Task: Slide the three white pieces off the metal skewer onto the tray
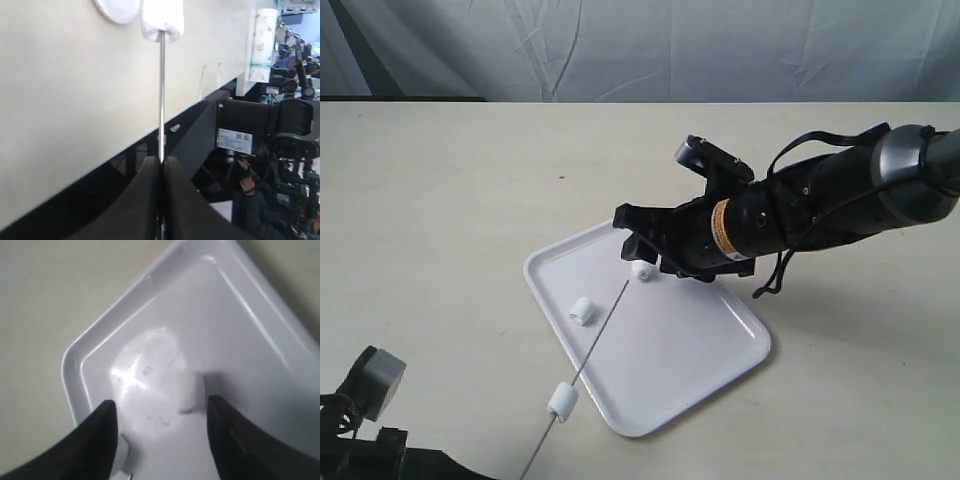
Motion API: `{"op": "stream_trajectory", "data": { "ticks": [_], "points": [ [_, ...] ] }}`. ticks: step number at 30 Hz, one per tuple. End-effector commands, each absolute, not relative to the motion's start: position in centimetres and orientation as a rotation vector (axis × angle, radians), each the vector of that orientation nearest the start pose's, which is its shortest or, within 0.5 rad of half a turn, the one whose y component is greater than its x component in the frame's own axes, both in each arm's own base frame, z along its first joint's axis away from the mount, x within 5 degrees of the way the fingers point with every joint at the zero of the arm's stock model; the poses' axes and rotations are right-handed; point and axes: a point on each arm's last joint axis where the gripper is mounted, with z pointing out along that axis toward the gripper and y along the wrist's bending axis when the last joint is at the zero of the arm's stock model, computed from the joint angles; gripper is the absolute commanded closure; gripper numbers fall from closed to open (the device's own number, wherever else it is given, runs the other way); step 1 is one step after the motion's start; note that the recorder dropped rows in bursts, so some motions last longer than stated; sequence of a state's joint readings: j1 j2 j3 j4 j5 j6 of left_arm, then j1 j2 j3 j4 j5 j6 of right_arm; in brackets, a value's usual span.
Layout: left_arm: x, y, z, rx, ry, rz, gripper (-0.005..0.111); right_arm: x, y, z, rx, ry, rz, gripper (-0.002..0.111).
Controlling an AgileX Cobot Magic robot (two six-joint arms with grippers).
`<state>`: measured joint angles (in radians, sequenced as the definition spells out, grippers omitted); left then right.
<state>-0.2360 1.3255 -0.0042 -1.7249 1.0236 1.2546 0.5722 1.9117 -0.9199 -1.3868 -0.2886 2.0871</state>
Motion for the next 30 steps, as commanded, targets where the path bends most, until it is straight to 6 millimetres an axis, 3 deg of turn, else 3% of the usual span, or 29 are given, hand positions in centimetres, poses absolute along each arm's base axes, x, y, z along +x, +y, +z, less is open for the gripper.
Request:
{"op": "stream_trajectory", "data": {
  "ticks": [1, 7, 14, 17, 21, 24, 30],
  "points": [
    [8.7, -9.5, 13.2, -0.077, 2.624, -1.465, 0.107, 28.8, 22.1, 13.5, 0.029, 2.58, 0.973, 0.055],
    [11.4, -9.8, 14.2, -0.053, 2.566, -1.385, 0.107, 28.0, 22.9, 15.4, -0.049, 2.539, 1.158, 0.056],
    [12.7, -10.0, 15.0, -0.053, 2.531, -1.375, 0.107, 26.9, 23.5, 15.7, -0.208, 2.549, 1.279, 0.084],
    [12.9, -10.0, 15.0, -0.052, 2.53, -1.351, 0.107, 26.7, 23.6, 15.9, -0.231, 2.546, 1.326, 0.08],
    [13.4, -10.1, 15.4, -0.041, 2.511, -1.348, 0.107, 26.0, 23.5, 15.5, -0.189, 2.563, 1.387, 0.062],
    [13.9, -10.2, 15.7, -0.03, 2.494, -1.348, 0.107, 25.1, 23.0, 14.6, -0.161, 2.606, 1.384, 0.062],
    [13.9, -10.3, 15.9, -0.016, 2.481, -1.376, 0.107, 24.7, 23.3, 15.1, -0.131, 2.577, 1.523, 0.062]
  ]
}}
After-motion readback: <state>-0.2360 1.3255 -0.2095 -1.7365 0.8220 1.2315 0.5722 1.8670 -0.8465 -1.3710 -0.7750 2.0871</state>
